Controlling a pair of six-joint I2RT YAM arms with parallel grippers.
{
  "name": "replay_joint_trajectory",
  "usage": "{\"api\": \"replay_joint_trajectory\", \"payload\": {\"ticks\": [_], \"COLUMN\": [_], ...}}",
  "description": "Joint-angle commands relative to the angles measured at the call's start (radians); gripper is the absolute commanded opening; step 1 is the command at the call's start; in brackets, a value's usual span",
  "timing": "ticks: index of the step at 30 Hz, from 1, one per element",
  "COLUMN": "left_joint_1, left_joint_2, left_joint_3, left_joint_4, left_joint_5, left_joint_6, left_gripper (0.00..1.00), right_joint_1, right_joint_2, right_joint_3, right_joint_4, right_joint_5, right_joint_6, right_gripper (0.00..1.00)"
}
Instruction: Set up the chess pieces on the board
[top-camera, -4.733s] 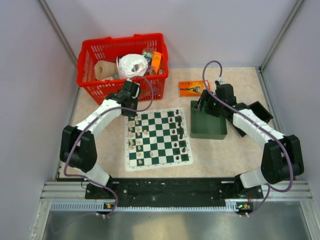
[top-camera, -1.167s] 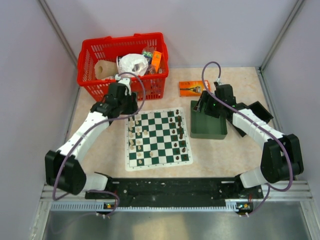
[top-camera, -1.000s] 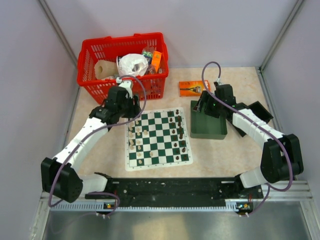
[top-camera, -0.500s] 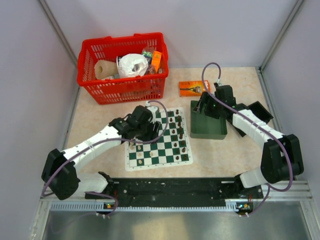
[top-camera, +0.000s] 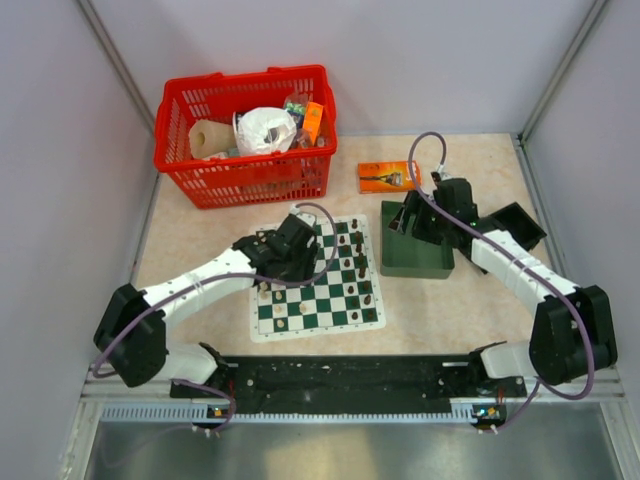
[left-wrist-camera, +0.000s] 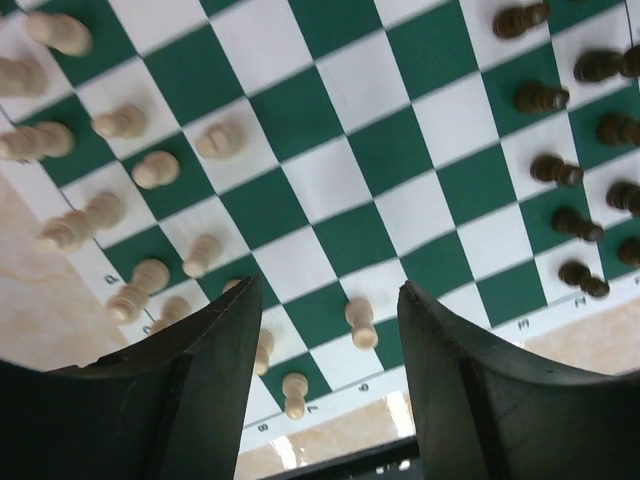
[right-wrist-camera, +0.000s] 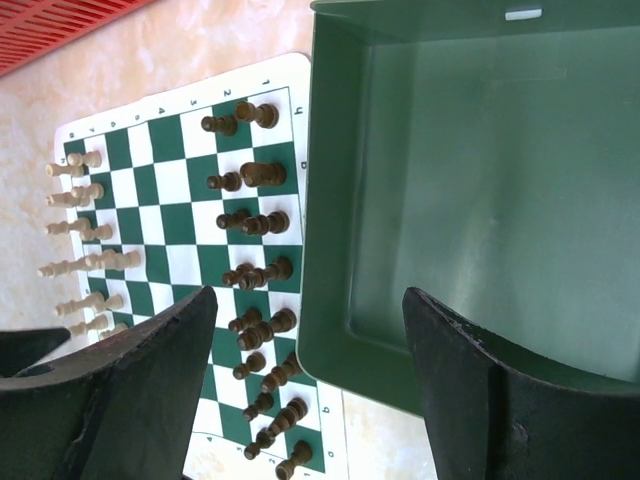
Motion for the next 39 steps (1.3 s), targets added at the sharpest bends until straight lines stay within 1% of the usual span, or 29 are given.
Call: {"api": "replay_joint_trajectory", "payload": {"ticks": [1,3,5,10,14,19,26,29,39], "left_joint_1": [0.023,0.040,0.069,0.152,0.174,0.192,0.200,0.203,0.209], "left_joint_2": [0.055,0.070,0.082,0.107,0.127,0.152,0.185,0.216,0.237], "left_joint_3": [0.099,0.102,0.098,0.091,0.091,0.082,0.074,0.087,0.090], "left_joint_4": [0.075,0.103,0.140,0.170,0.181,0.187,0.216,0.196,0.201], "left_joint_5": [-0.150,-0.144,-0.100,-0.016,0.010,0.064,0.069,0.057,0.031], "left_joint_6": [0.037,0.060,0.096,0.135,0.177,0.192,0.194,0.188,0.169], "left_gripper": [0.62,0.63,0.63,0.62,0.62,0.59,0.57,0.55,0.54], "right_joint_1": [-0.002,-0.002,-0.002,-0.001,-0.001,-0.002,0.000,0.000,0.000], "right_joint_2": [-0.051,-0.071,-0.088,-0.108,-0.107,-0.093,-0.100,-0.103,-0.119], "right_joint_3": [-0.023,-0.043,-0.060,-0.086,-0.091,-0.076,-0.077,-0.080,-0.083], "right_joint_4": [0.039,0.056,0.070,0.096,0.102,0.096,0.096,0.093,0.077], "right_joint_5": [-0.035,-0.041,-0.044,-0.051,-0.057,-0.060,-0.057,-0.057,-0.048], "right_joint_6": [-0.006,-0.006,-0.006,0.008,0.014,0.005,0.010,0.011,0.007], "right_gripper": [0.75,0.75,0.75,0.75,0.75,0.75,0.75,0.75,0.75]}}
